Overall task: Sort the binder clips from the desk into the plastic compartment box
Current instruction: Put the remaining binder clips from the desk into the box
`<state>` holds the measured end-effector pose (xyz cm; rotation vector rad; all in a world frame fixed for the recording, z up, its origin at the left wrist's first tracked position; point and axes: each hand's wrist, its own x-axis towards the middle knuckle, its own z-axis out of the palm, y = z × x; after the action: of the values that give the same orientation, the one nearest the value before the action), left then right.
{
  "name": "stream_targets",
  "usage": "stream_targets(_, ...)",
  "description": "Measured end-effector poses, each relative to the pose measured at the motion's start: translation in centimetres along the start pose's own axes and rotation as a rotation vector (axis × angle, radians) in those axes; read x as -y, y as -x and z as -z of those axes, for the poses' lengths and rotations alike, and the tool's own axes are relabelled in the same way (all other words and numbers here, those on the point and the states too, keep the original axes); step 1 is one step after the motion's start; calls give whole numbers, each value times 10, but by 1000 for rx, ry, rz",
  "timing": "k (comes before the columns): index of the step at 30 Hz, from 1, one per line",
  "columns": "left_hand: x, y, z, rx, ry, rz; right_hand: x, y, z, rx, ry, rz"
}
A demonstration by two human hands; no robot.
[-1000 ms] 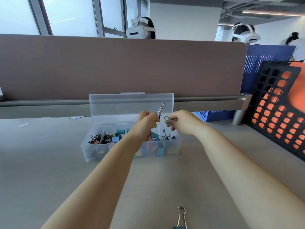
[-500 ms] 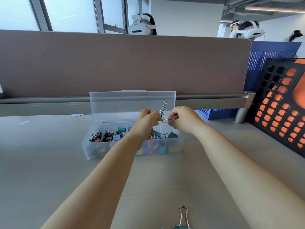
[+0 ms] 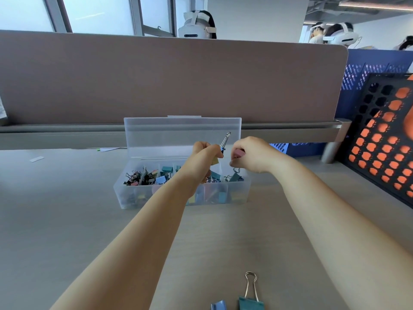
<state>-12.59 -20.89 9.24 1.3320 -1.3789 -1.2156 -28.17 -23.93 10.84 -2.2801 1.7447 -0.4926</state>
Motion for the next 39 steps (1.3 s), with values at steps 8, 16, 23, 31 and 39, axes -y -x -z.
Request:
stream_targets(8,1,-2,2,-17,61,16,1,7,4,92,243,147)
stream_targets(16,1,-4,3,-34,100,46,11,-1,-7,202,538,59)
stream_targets(23,2,-5,4,-25,107,41,7,1,-9,109,445,32)
stream_targets(31,5,-7,5,-25,133,41,3,-4,10,260,422,-41)
stream_targets(39,5,-7,6,-22,117,27,-2,-3,-9,-112,-39,-135)
